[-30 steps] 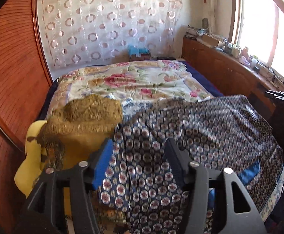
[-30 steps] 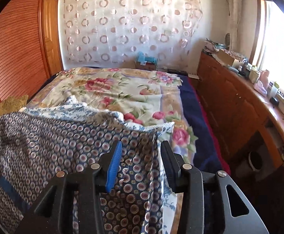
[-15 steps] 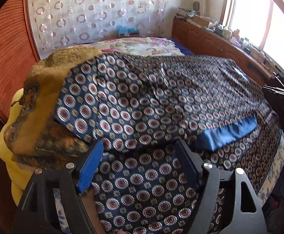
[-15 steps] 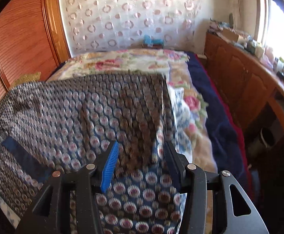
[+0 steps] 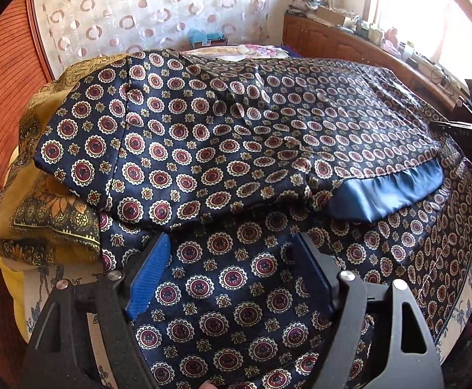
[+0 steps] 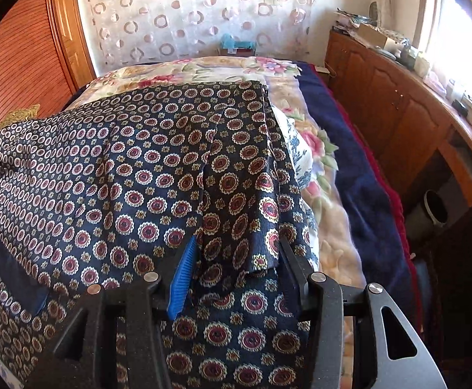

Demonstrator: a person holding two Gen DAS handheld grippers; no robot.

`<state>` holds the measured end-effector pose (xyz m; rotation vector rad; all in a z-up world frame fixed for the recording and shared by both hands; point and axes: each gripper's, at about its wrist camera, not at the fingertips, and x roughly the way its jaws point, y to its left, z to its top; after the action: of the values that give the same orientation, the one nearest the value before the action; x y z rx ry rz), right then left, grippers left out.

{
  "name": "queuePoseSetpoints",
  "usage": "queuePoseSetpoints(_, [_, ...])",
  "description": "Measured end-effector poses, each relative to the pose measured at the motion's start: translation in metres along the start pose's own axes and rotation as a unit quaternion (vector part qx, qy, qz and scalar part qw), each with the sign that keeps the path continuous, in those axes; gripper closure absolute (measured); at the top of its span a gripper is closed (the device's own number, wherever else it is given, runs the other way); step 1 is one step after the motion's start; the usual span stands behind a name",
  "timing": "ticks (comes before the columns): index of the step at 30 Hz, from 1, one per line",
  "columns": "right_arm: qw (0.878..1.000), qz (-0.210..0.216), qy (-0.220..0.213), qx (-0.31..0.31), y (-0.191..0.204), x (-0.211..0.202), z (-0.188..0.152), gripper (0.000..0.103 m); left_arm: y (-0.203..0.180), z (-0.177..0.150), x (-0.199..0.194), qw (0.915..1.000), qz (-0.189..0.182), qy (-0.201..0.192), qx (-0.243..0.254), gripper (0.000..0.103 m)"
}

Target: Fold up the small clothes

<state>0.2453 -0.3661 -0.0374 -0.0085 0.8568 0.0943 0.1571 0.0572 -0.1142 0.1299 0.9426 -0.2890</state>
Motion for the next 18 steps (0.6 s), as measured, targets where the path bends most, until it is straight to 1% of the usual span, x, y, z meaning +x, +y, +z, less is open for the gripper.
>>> queuePoseSetpoints(4, [1.0,0.002,-0.006,0.001,0.001,0.002,0.001,0.053,0.0,-0.001,0.001,1.0,0.0,-0.007,0.0,0.02])
queuePoseSetpoints(5, [1.0,0.002,-0.008,0.001,0.002,0.004,-0.001,0.053,0.001,0.0,0.001,1.0,0.0,-0.007,0.0,0.02])
queuePoseSetpoints(7, [1.0,0.002,-0.017,0.0,0.003,0.006,-0.007,0.053,0.0,0.0,0.001,1.0,-0.001,-0.005,0.003,0.015])
queuePoseSetpoints(10, [1.0,0.002,-0.023,0.0,0.01,0.017,-0.018,0.053,-0.002,0.001,0.003,1.0,-0.001,-0.003,0.005,0.013])
queuePoseSetpoints(18, [1.0,0.0,-0.024,-0.003,0.01,0.015,-0.021,0.053,-0.002,0.001,0.004,1.0,0.0,-0.003,0.004,0.013])
